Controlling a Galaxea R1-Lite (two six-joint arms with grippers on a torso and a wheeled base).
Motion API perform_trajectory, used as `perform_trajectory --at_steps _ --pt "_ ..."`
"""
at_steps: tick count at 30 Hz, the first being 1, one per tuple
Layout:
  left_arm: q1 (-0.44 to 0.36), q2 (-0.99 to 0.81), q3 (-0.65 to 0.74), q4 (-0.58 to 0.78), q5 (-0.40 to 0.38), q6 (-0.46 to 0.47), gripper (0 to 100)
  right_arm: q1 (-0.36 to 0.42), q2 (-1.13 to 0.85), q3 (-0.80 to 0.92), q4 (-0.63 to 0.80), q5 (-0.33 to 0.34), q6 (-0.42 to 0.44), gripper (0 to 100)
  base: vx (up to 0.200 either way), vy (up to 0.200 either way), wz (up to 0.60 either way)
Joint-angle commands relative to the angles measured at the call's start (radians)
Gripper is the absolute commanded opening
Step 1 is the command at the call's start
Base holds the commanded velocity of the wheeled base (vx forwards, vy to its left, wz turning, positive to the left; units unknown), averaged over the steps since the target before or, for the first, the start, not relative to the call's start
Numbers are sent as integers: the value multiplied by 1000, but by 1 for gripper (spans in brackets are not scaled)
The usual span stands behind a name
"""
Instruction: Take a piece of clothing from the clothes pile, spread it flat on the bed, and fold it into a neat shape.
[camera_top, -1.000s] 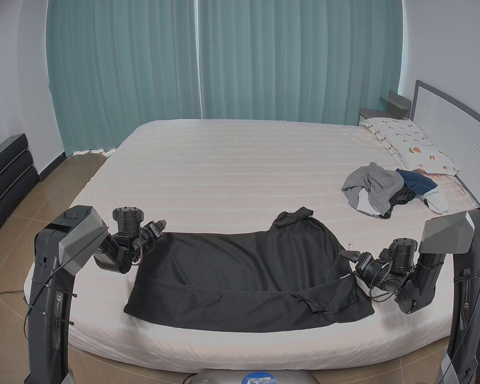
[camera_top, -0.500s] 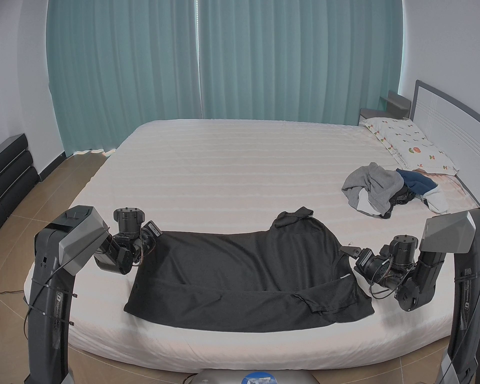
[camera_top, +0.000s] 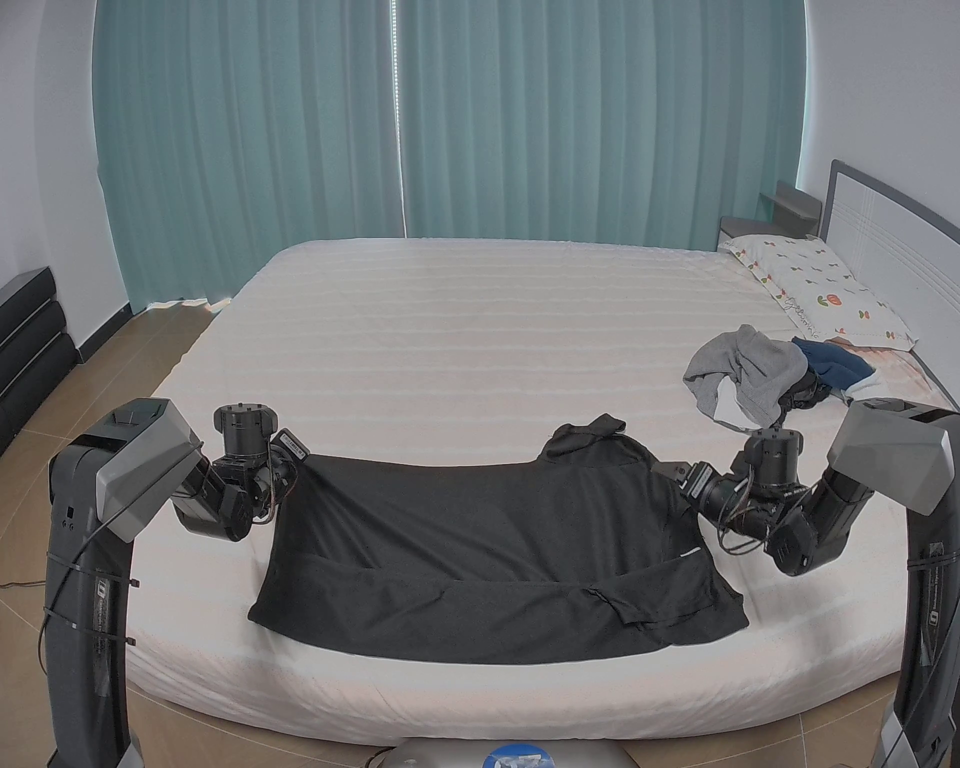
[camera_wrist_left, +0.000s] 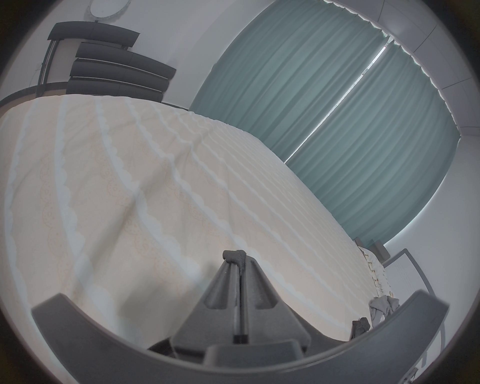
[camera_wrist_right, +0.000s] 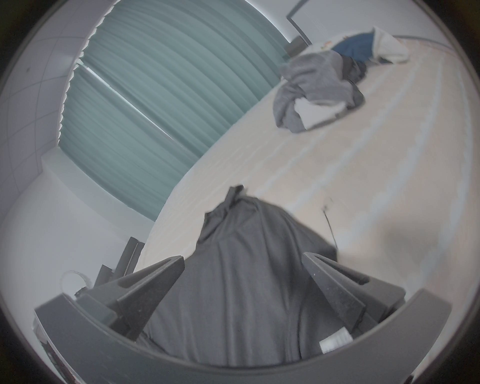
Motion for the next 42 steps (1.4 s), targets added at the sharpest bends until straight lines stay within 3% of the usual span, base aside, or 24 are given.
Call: perform_trajectory --at_steps 1,6,14,22,37,38,42 --pt "-7 -21 39 -1 -3 -7 0 9 93 -316 186 -81 -98 100 0 0 0" --pt "-10 -18 44 -1 -5 -7 0 -9 148 -524 407 -73 -183 100 0 0 0" --pt "-10 -10 48 -1 -8 -7 0 9 274 -762 547 -75 -189 100 0 0 0" --pt "-9 -10 48 -1 -23 -7 0 11 377 -911 565 -106 -189 100 0 0 0" --pt "-9 -9 48 -1 -23 -7 0 13 398 -943 574 -106 -187 100 0 0 0" --pt "-9 -9 48 -1 -23 -7 0 13 397 -943 571 -106 -186 0 0 0 0" --pt "-7 -10 45 -1 -23 -7 0 9 385 -932 573 -107 -186 0 0 0 0"
